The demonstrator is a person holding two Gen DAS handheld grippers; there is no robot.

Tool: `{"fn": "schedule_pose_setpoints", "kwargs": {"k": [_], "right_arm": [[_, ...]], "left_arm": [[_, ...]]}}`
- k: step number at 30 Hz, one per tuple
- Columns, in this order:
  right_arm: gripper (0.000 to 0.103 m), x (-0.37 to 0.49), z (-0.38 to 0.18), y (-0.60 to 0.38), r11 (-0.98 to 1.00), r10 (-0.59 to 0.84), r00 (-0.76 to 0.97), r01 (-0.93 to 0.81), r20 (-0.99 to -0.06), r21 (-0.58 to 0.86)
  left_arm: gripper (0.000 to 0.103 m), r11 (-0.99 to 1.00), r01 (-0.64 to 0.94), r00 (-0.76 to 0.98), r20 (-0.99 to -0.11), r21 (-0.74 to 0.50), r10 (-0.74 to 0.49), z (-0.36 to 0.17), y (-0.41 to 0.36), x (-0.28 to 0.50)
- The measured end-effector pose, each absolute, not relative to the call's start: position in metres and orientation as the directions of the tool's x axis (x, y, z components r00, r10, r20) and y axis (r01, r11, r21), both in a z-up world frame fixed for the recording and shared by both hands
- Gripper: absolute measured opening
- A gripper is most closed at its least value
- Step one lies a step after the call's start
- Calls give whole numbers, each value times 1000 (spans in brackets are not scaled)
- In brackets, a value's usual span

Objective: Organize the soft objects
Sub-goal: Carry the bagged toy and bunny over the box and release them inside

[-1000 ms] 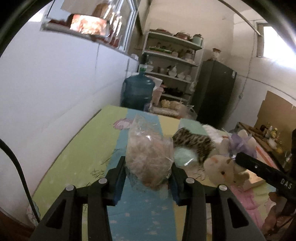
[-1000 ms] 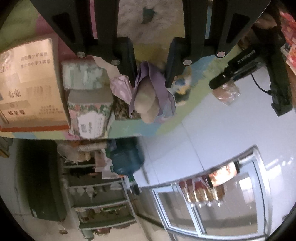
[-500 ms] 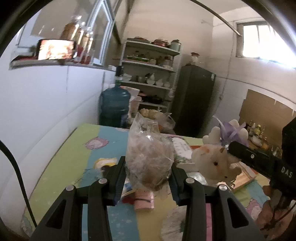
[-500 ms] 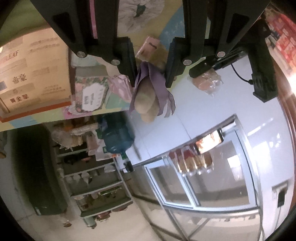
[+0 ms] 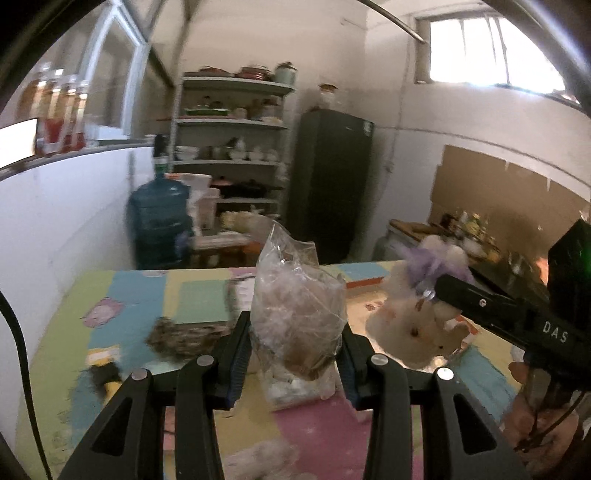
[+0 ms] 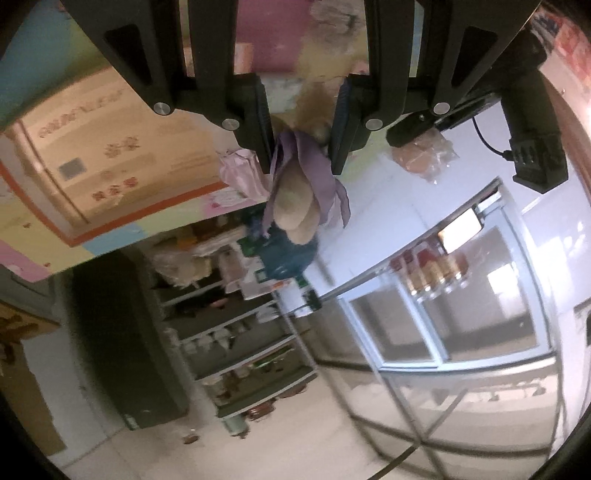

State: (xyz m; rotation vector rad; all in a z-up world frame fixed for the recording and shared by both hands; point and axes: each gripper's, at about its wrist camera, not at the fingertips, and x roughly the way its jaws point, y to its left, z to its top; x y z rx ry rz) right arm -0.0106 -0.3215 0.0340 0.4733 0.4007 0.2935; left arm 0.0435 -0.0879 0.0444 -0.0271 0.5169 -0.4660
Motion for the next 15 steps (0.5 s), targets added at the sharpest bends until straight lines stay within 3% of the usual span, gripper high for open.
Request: {"fn": "schedule_pose_setpoints", "kwargs": {"k": [6,8,10,15], "right_arm": [[29,-13,34,-331,860,388,859,-207,-335,466],[18,-8,30,-321,862,413,840,-235,-353,450],[17,-4,28,-313,868,416,833,-244,-364,432],[17,-6,31,-319,859,395,860,-222,-322,462]], "left_arm": [[42,904,401,781,-461,-148,-422,38,-96,42],[42,912,376,780,-475,-164,-407,35,-92,44],[42,920,355,782,-487,-167,-390,32,-89,44],[42,930,329,794,-485,-164,-366,33,-74,42]]}}
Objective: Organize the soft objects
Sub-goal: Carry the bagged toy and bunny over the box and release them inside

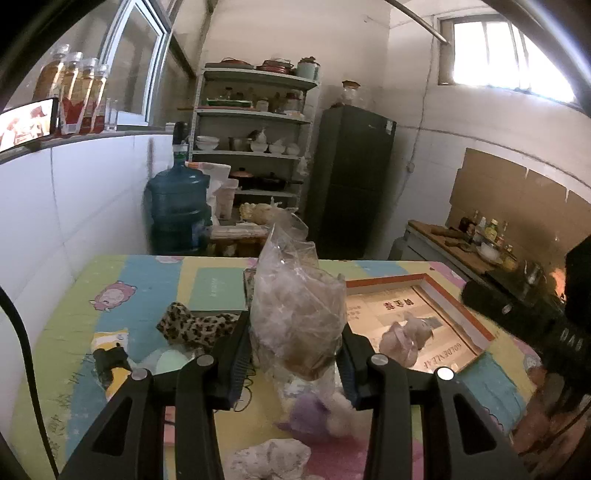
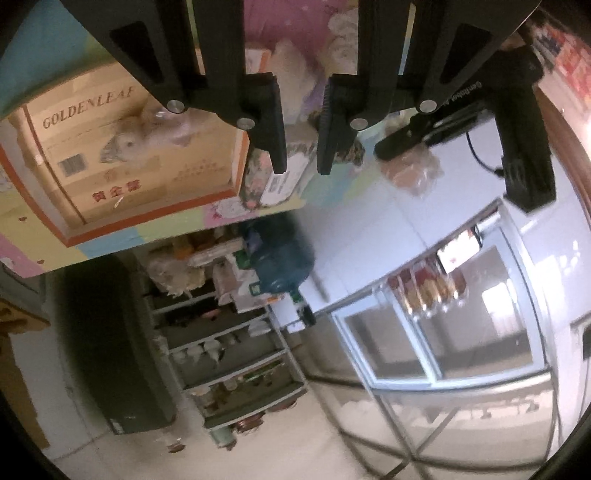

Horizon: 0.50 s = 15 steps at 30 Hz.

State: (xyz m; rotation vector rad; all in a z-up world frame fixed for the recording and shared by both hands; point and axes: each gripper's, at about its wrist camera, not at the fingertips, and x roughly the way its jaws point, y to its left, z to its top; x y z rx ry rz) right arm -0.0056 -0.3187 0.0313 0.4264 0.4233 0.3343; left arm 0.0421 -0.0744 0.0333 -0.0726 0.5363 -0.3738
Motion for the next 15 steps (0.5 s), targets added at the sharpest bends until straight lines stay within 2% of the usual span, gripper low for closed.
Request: {"fn": "schedule_pose_setpoints", "kwargs": {"k": [4,9,15], "right_arm": [[20,-8,33,-323,852,392,868,-216,-305,477],[20,-4,22,-312,846,418,843,-225,-339,484],[20,-10,16,-318,847,411,849,-220,-333,484]], "left_arm": [[42,930,324,796,-482,-171,-366,34,-69,44],[42,928,328,791,-485,-178,-373,31,-70,44],[42,916,365,777,-488,-165,-397,33,-85,44]]}}
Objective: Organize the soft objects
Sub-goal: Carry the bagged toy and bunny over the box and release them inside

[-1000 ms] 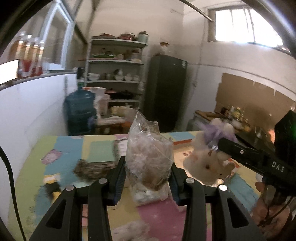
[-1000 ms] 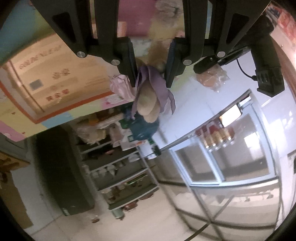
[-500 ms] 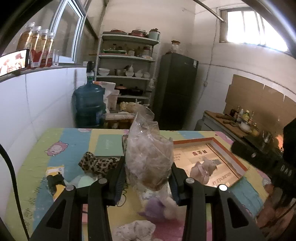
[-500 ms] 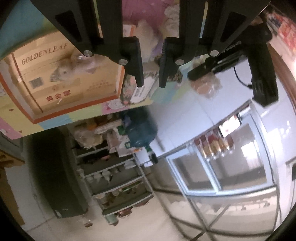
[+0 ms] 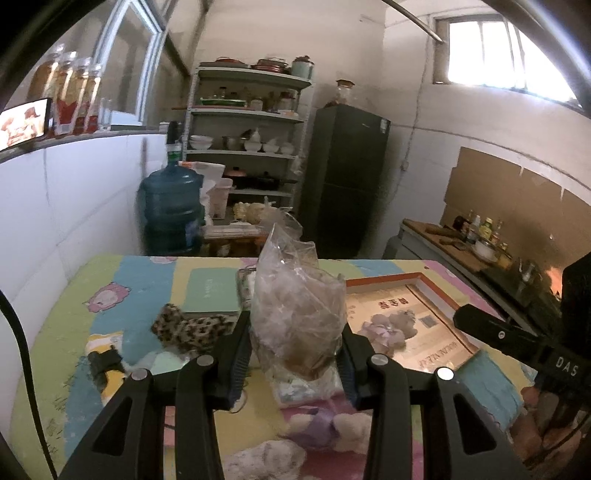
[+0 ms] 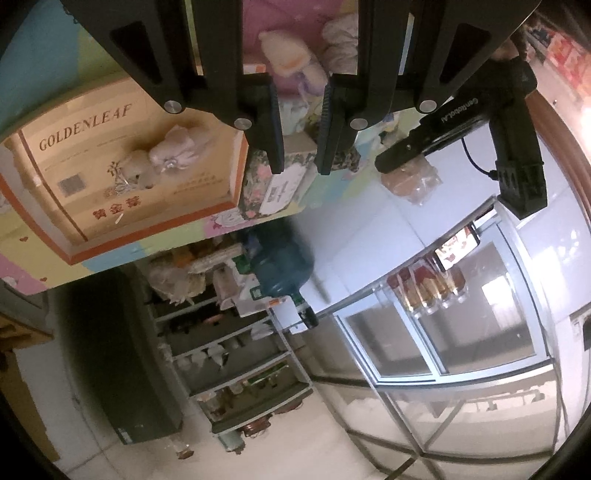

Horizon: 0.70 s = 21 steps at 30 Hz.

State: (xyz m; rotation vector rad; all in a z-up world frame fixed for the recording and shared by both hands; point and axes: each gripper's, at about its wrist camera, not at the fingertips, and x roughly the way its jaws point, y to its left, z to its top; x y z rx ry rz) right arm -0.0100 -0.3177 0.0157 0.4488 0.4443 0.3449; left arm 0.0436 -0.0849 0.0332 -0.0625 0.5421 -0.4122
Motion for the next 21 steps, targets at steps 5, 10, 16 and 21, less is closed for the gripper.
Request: {"fn": "schedule_pose_setpoints", "kwargs": {"k": [5,10,16,21], "right_arm": [[20,-23,15,-329,882,327,882,-156,-338,444],[20,-35,8,-349,909,230,903,-67,-362,410],[20,-54,-2,-387,905,133,924,35,-360,424],[21,-75,-9,-414,897,85,933,81,-351,434]], "left_arm": [[42,885,434,728,-514,-166,-454,28,-116,47],[42,851,500,670,-549,-163,-499,21,-157,52],[42,807,569,591,-606,-155,-533,3,-212,59],[42,785,600,536,-651,-155,-538,-16,-249,67]]}}
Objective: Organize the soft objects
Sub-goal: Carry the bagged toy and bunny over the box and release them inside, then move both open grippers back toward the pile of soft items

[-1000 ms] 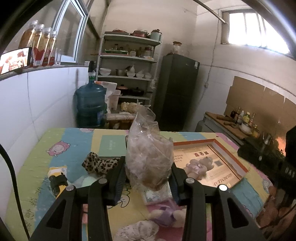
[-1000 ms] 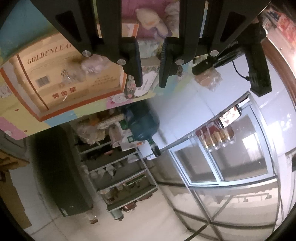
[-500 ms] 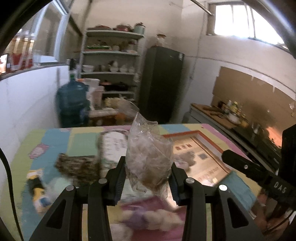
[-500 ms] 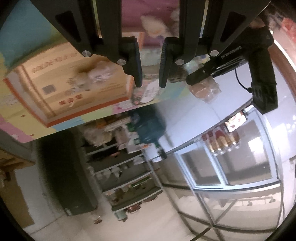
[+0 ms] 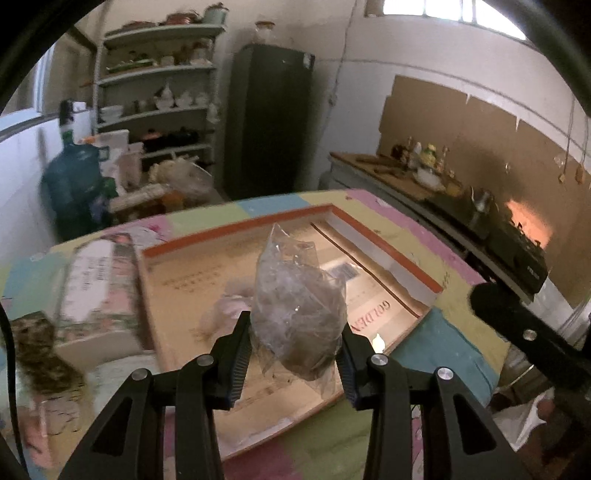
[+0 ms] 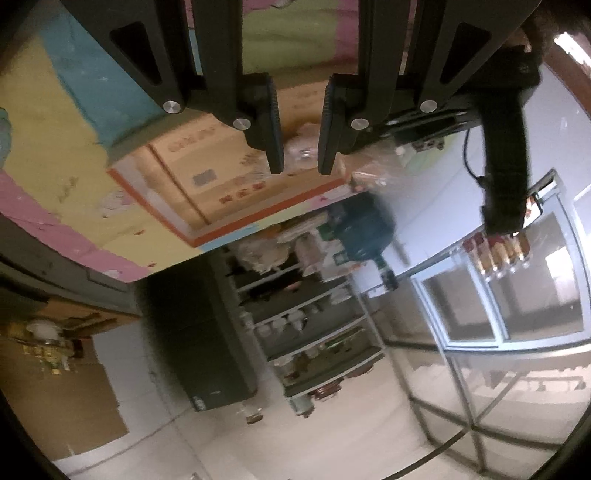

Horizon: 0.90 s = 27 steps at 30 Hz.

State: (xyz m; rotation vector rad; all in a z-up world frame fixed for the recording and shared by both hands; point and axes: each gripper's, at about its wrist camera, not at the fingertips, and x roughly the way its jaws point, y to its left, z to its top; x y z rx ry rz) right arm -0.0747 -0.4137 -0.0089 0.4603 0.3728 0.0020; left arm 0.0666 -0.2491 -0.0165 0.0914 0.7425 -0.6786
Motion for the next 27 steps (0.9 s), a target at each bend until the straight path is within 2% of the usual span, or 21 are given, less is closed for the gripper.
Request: {"fn": "schedule_pose_setpoints", "kwargs": {"k": [14,19,22,27], "right_arm": [[22,-95,-33,-455,863,75,928,123,-364,491],[23,-93,-37,-457,854,81,925,127,-371,504],[23,-93,-39,-458,851,82,925,128,-370,509],[24,-93,-39,-458,849,81,926,129,-369,512]], "left_arm": [[44,776,615,464,-731,-141,-501,-59,-308,91],[61,776,616,464,-736,-132,-493,-63,-313,91],[68,775,619,467,-732,-129,-495,-61,-314,89],[69,773,622,478,-721,-124,-501,-54,-311,84]]}}
